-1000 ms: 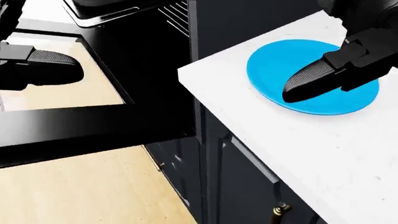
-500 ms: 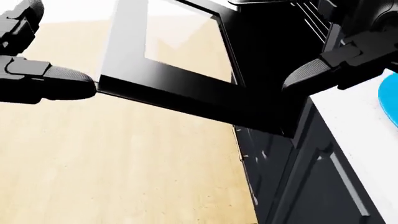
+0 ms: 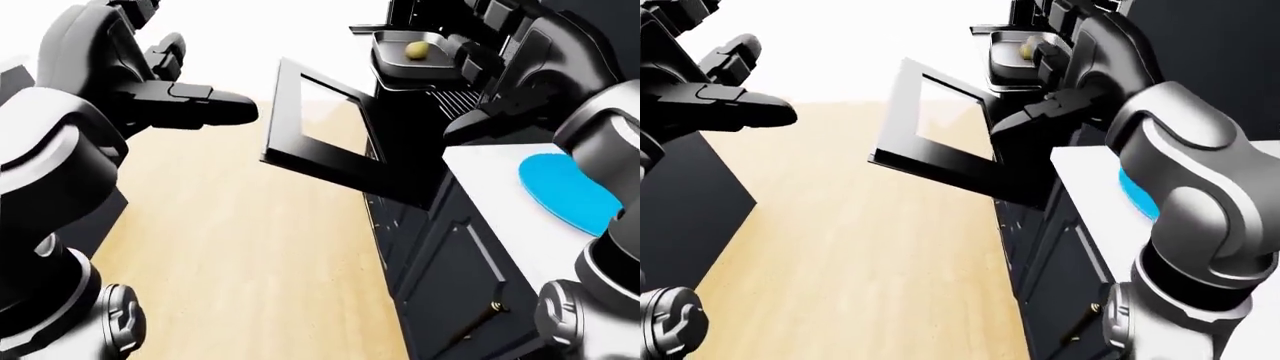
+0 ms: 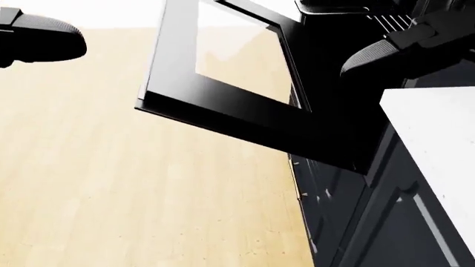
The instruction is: Pick the potato from the top rack in the oven and place it on the plate on the counter.
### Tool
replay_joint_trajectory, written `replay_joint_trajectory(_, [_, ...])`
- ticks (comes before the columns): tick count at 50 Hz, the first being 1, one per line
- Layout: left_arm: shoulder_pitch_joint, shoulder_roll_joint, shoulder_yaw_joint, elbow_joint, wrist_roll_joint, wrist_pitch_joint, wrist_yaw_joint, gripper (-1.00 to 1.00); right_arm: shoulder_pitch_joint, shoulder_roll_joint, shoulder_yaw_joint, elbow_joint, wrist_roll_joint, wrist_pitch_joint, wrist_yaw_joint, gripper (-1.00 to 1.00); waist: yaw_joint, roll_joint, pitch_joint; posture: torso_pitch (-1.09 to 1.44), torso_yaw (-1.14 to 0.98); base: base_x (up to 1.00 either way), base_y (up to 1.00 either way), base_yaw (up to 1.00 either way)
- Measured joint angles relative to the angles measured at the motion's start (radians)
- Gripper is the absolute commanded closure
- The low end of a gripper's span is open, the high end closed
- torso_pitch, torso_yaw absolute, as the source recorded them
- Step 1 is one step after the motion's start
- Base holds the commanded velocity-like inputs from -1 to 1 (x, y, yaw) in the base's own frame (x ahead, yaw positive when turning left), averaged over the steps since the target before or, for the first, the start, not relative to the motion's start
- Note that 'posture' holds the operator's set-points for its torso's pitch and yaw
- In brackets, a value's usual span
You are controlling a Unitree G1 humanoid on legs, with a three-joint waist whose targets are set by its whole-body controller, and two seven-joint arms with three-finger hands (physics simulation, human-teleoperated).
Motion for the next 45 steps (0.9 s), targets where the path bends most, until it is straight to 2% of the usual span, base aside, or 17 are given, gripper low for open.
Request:
replay_joint_trajectory(1, [-0.008, -0.001, -0.002, 0.001, -0.004, -0.001, 0.004, -1.0, 0.002, 0.0, -0.007, -0.004, 0.0, 0.0, 0.0, -1.0, 0.0, -0.02, -0.004, 0.0, 0.0, 0.47, 0.0, 0.0])
replay_joint_trajectory(4, [-0.003, -0.016, -0.03, -0.005, -0.026, 0.005, 0.012, -1.0, 0.038, -0.009, -0.03, 0.002, -0.007, -0.002, -0.001, -1.0, -0.023, -0.009, 0.017, 0.0, 0.0, 0.47, 0.0, 0.0])
replay_joint_trajectory(6, [-0.007, -0.013, -0.044, 0.006, -0.039, 0.012, 0.009, -1.0, 0.031, -0.017, -0.029, 0.023, -0.014, 0.012, -0.003, -1.0, -0.03, -0.004, 0.011, 0.0, 0.0, 0.47, 0.0, 0.0])
replay_joint_trajectory(12, [-0.019, 0.001, -0.018, 0.0, -0.042, 0.0, 0.013, -1.0, 0.008, -0.029, -0.029, 0.011, -0.021, -0.006, 0.004, -1.0, -0.047, 0.057, 0.005, 0.0, 0.0, 0.47, 0.0, 0.0])
replay_joint_trajectory(16, [-0.024, 0.015, -0.014, 0.006, -0.054, -0.007, 0.022, -1.0, -0.021, -0.027, -0.013, 0.028, -0.029, -0.002, 0.003, -1.0, -0.053, 0.112, -0.004, 0.0, 0.0, 0.47, 0.0, 0.0])
replay_joint_trajectory(17, [-0.014, 0.018, -0.011, 0.011, -0.054, -0.01, 0.023, -1.0, -0.023, -0.019, -0.003, 0.033, -0.03, 0.0, 0.005, -1.0, -0.043, 0.1, 0.009, 0.0, 0.0, 0.46, 0.0, 0.0])
replay_joint_trajectory(19, [0.006, 0.025, -0.016, 0.028, -0.046, -0.008, 0.021, -1.0, -0.027, -0.017, 0.018, 0.041, -0.025, 0.014, 0.015, -1.0, -0.034, 0.109, 0.026, 0.0, 0.0, 0.47, 0.0, 0.0])
replay_joint_trajectory(24, [-0.04, 0.045, -0.002, 0.033, -0.062, 0.001, 0.031, -1.0, -0.075, -0.043, 0.007, 0.042, -0.034, 0.021, 0.031, -1.0, -0.029, 0.085, -0.008, 0.0, 0.0, 0.28, 0.0, 0.0])
replay_joint_trajectory(25, [-0.049, 0.049, 0.003, 0.03, -0.07, -0.003, 0.036, -1.0, -0.086, -0.046, -0.004, 0.04, -0.037, 0.015, 0.03, -1.0, -0.029, 0.077, -0.017, 0.0, 0.0, 0.0, 0.0, 0.0])
replay_joint_trajectory(27, [-0.057, 0.056, 0.007, 0.022, -0.08, -0.015, 0.047, -1.0, -0.099, -0.051, -0.02, 0.038, -0.043, -0.001, 0.026, -1.0, -0.03, 0.06, 0.002, 0.0, 0.0, 0.0, 0.0, 0.0])
replay_joint_trajectory(29, [-0.057, 0.058, -0.003, 0.028, -0.085, -0.023, 0.052, -1.0, -0.097, -0.055, -0.023, 0.048, -0.049, -0.01, 0.021, -1.0, -0.036, 0.014, 0.013, 0.0, 0.0, 0.0, 0.0, 0.0])
replay_joint_trajectory(31, [-0.038, 0.046, -0.024, 0.037, -0.092, -0.016, 0.053, -1.0, -0.078, -0.055, -0.021, 0.065, -0.053, -0.007, 0.019, -1.0, -0.043, 0.032, 0.035, 0.0, 0.0, 0.0, 0.0, 0.0])
replay_joint_trajectory(34, [-0.037, 0.042, -0.056, 0.058, -0.105, 0.005, 0.049, -1.0, -0.075, -0.058, -0.011, 0.101, -0.059, 0.021, 0.013, -1.0, -0.05, 0.033, 0.05, 0.0, 0.0, 0.08, 0.0, 0.0])
replay_joint_trajectory(36, [-0.042, 0.041, -0.061, 0.064, -0.114, 0.014, 0.049, -1.0, -0.079, -0.06, -0.007, 0.119, -0.062, 0.038, 0.009, -1.0, -0.05, 0.035, 0.041, 0.0, 0.0, 0.27, 0.0, 0.0])
replay_joint_trajectory(39, [-0.049, 0.056, -0.038, 0.041, -0.117, 0.004, 0.053, -1.0, -0.099, -0.066, -0.009, 0.103, -0.06, 0.034, 0.008, -1.0, -0.041, 0.05, 0.006, 0.0, 0.0, 0.27, 0.0, 0.0])
replay_joint_trajectory(44, [-0.062, 0.07, -0.009, 0.019, -0.11, -0.032, 0.061, -1.0, -0.128, -0.074, -0.03, 0.066, -0.05, -0.008, 0.007, -1.0, -0.045, 0.119, -0.01, 0.0, 0.0, 0.27, -0.02, 0.0])
replay_joint_trajectory(45, [-0.055, 0.07, -0.007, 0.021, -0.109, -0.034, 0.062, -1.0, -0.122, -0.066, -0.029, 0.064, -0.049, -0.014, 0.006, -1.0, -0.038, 0.123, -0.01, 0.0, 0.0, 0.27, -0.06, 0.0])
